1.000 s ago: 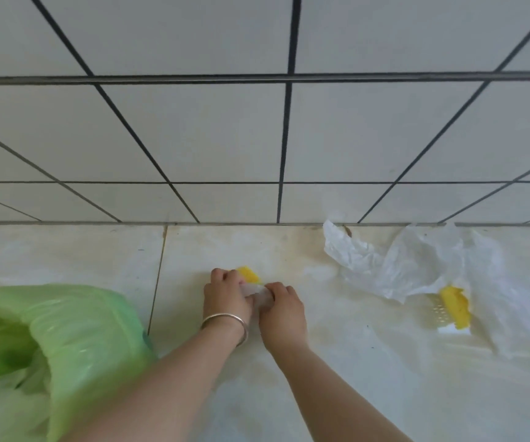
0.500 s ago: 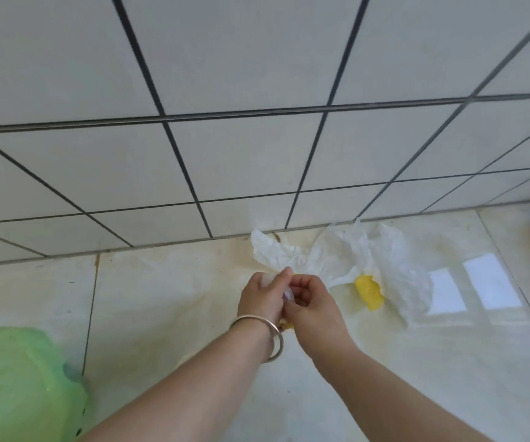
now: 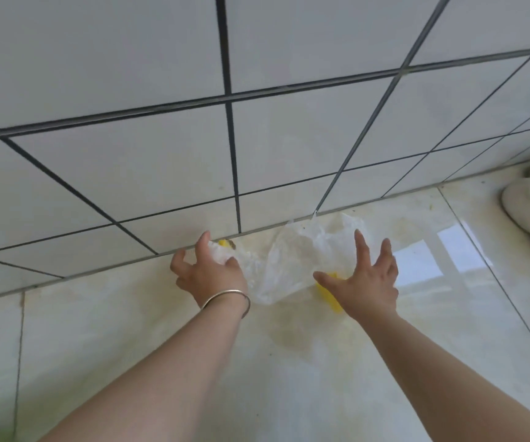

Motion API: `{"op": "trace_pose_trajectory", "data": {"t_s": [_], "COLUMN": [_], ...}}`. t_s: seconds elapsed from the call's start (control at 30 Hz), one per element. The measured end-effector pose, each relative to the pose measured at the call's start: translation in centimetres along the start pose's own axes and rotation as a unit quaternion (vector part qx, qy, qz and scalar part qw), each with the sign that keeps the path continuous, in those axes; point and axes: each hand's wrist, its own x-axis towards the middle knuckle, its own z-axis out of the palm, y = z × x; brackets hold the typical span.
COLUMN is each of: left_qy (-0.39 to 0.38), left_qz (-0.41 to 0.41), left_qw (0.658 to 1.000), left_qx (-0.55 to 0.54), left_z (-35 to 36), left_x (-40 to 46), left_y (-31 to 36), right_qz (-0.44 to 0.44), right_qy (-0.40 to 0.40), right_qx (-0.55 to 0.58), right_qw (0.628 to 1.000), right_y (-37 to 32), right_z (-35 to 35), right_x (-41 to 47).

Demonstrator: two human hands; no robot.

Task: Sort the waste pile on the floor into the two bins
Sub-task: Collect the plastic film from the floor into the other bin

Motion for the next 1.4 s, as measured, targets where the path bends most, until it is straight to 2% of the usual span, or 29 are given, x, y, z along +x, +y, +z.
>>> {"op": "trace_pose_trajectory", "data": {"t_s": [0.07, 0.17, 0.27, 0.37, 0.47, 0.6, 0.77, 0.87, 1.0, 1.13, 1.4], "left_qy": [-0.004, -0.082, -0.148, -0.2, -0.214, -0.242, -0.236, -0.228, -0.247, -0.209, -0.111], "left_qz": [-0.022, -0.016, 0.035, 0.013, -0.027, -0.095, -0.179, -0.218, -0.22, -0.216, -0.105], "left_qw": [0.999, 0.993, 0.982, 0.977, 0.976, 0.959, 0.926, 0.904, 0.888, 0.89, 0.907], "left_qx": [0.033, 0.079, 0.112, 0.069, -0.002, -0.112, -0.233, -0.289, -0.319, -0.344, -0.392], "left_z": [0.9, 2.3, 3.6, 4.4, 4.2, 2.7, -0.2, -2.2, -5.5, -11.1, -23.6], "left_x": [0.7, 0.1, -1.8, -3.9, -4.4, -4.3, -5.1, -5.7, -5.5, -5.1, -5.3], "left_y": [-0.4, -1.5, -2.3, -2.6, -2.9, -2.5, -1.8, -1.9, -1.7, -1.2, -1.3], "right_qz": [-0.012, -0.038, -0.122, -0.209, -0.171, -0.074, 0.024, 0.022, -0.017, -0.061, -0.13], "right_qy": [-0.038, -0.063, -0.048, -0.038, -0.049, -0.125, -0.156, -0.152, -0.13, -0.106, -0.144], "right_qx": [-0.016, -0.068, -0.084, -0.075, 0.078, 0.29, 0.457, 0.513, 0.492, 0.486, 0.536], "right_qw": [0.999, 0.995, 0.988, 0.974, 0.981, 0.946, 0.875, 0.845, 0.861, 0.866, 0.822], "right_y": [0.0, -0.2, -0.8, -2.1, -2.9, -3.7, -5.8, -7.2, -9.9, -13.5, -20.3], "right_z": [0.7, 2.5, 4.8, 7.0, 7.7, 7.5, 6.9, 6.4, 5.8, 5.2, 2.9], "right_x": [0.9, 0.8, -0.5, -2.3, -3.2, -4.2, -6.6, -8.6, -11.5, -15.1, -25.5]}}
